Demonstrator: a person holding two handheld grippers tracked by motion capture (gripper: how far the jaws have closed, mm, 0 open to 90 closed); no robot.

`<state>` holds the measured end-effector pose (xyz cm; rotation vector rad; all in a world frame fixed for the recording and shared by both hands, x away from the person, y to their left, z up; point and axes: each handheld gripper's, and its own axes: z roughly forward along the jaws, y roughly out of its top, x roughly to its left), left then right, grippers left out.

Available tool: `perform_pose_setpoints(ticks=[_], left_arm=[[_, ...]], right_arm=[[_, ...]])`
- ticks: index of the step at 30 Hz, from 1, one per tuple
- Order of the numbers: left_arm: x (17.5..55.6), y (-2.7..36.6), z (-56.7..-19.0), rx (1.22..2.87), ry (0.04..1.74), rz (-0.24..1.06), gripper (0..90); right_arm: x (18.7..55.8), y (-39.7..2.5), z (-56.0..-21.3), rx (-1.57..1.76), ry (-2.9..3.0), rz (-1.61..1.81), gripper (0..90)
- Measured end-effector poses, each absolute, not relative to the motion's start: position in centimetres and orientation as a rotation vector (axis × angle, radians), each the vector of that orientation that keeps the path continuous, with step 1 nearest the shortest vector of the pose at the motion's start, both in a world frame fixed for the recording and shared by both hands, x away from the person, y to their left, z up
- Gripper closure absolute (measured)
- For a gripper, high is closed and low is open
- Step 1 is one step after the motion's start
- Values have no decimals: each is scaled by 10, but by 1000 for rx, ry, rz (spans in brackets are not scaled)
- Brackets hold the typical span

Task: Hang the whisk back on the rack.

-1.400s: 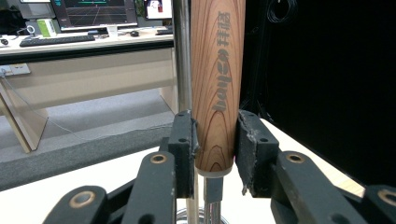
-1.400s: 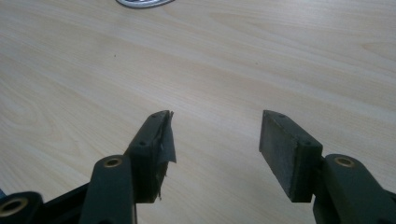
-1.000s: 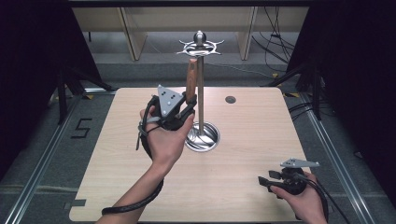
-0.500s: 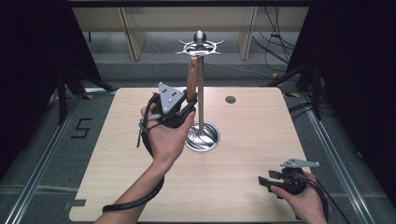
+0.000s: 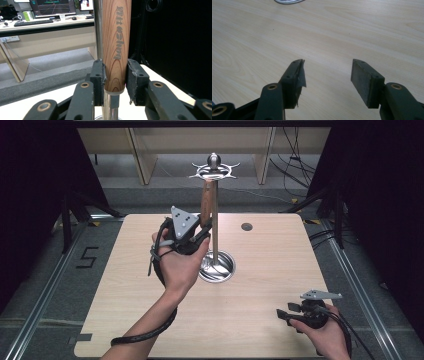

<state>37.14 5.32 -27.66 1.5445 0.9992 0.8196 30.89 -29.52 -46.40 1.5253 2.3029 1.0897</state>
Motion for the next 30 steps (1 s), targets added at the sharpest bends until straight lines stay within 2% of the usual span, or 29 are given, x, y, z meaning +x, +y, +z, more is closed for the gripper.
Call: perform_pose_setpoints(ticks=[30], left_arm=[[379,48,-275,1551,1009,841,685]], right_arm=[[308,-295,-464,1528,2292,1097,443]])
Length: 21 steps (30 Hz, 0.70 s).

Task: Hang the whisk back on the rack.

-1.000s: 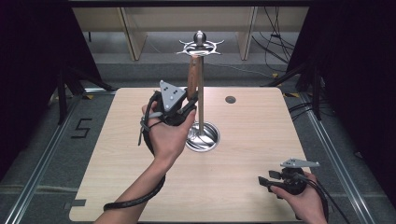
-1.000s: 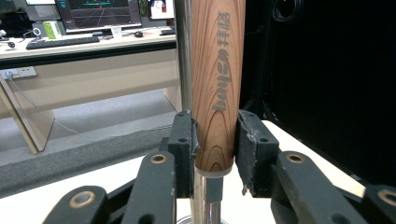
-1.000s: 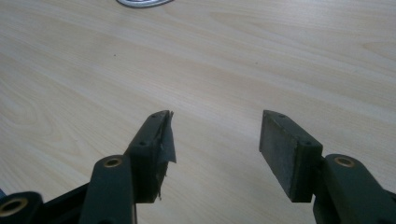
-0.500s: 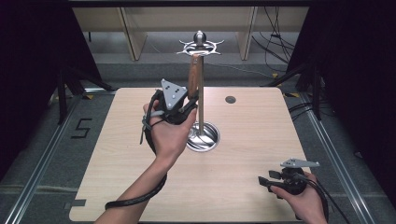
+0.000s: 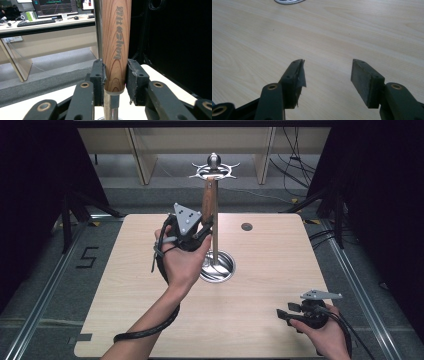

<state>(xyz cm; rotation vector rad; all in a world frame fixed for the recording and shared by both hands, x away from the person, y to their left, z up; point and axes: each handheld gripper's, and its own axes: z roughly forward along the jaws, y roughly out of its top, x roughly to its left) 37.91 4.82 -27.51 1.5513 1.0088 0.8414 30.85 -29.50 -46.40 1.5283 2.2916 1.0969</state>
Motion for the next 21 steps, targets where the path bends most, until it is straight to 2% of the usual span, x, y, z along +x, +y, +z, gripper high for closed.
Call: perform_pose_setpoints(ticks=[21], left_arm=[[386,46,-275,1557,1017,859,685]], right_arm=[[309,-295,-464,1529,2292,1096,443]])
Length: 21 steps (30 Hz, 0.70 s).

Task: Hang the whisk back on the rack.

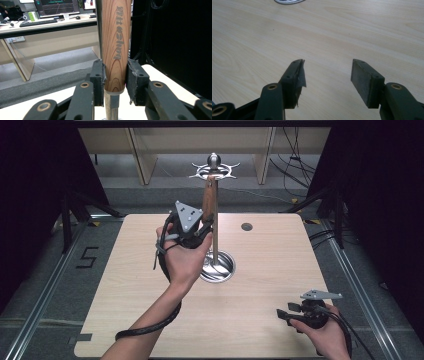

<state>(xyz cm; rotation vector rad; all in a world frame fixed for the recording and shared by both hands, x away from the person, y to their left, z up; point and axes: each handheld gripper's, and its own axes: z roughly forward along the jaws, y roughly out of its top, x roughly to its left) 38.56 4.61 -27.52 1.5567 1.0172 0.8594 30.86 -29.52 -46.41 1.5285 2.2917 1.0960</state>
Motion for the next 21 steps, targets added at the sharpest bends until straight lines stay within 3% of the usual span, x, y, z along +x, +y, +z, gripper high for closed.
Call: perform_pose_setpoints(ticks=[21], left_arm=[[396,42,-279,1563,1021,877,682]], right_arm=[[309,-295,-464,1528,2291,1097,443]])
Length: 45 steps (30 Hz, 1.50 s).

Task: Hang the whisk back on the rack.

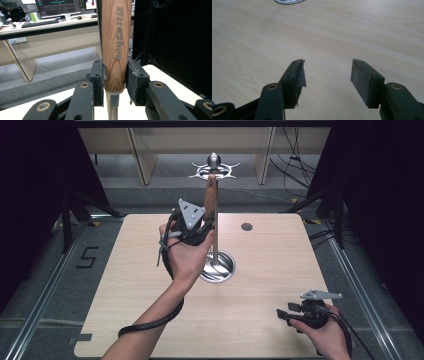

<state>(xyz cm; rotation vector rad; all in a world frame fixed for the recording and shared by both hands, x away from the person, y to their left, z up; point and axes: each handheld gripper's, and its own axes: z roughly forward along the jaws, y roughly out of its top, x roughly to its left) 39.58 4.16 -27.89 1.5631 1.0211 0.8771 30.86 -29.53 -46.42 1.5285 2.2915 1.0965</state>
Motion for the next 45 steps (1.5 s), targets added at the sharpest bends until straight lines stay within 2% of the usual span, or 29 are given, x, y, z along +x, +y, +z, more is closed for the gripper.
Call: perform_pose_setpoints(ticks=[19,24,33,45], left_arm=[[400,43,-282,1577,970,862,652],[395,48,-282,1587,942,819,590],[379,75,-288,1638,921,718,422],[361,109,-303,1645,905,647,363]], right_arm=[[310,-297,-465,1487,2304,1094,443],[310,-297,-464,1488,2301,1094,443],[310,-297,-464,1489,2304,1090,443],[309,-295,-464,1530,2298,1093,443]])
